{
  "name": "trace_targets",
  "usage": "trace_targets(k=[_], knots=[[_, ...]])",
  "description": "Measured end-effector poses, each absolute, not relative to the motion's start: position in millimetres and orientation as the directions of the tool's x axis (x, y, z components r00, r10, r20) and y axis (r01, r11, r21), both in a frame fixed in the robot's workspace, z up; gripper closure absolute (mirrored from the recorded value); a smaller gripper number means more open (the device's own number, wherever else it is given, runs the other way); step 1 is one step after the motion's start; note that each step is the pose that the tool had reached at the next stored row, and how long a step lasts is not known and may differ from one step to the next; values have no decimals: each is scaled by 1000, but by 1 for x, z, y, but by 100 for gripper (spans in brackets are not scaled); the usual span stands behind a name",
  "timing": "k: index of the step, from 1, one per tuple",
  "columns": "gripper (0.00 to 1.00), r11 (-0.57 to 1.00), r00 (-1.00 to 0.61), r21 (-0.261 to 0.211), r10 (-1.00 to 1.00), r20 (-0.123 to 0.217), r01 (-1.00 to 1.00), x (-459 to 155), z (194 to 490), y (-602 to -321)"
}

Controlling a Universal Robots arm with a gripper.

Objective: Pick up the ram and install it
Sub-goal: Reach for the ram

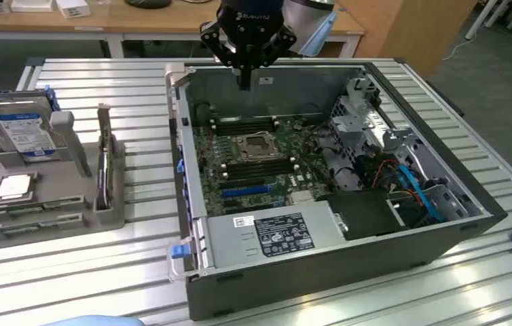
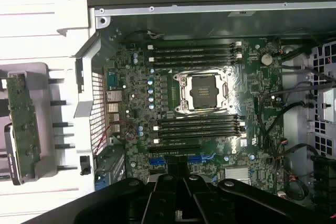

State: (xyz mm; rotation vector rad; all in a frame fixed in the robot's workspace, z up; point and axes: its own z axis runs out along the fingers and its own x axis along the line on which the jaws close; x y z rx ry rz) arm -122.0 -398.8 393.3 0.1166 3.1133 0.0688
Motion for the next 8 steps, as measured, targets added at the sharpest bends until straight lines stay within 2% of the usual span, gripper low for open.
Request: trace_targets(k=[8], knots=[[90,996,-997,45,75,-24,74,-122,393,-399]])
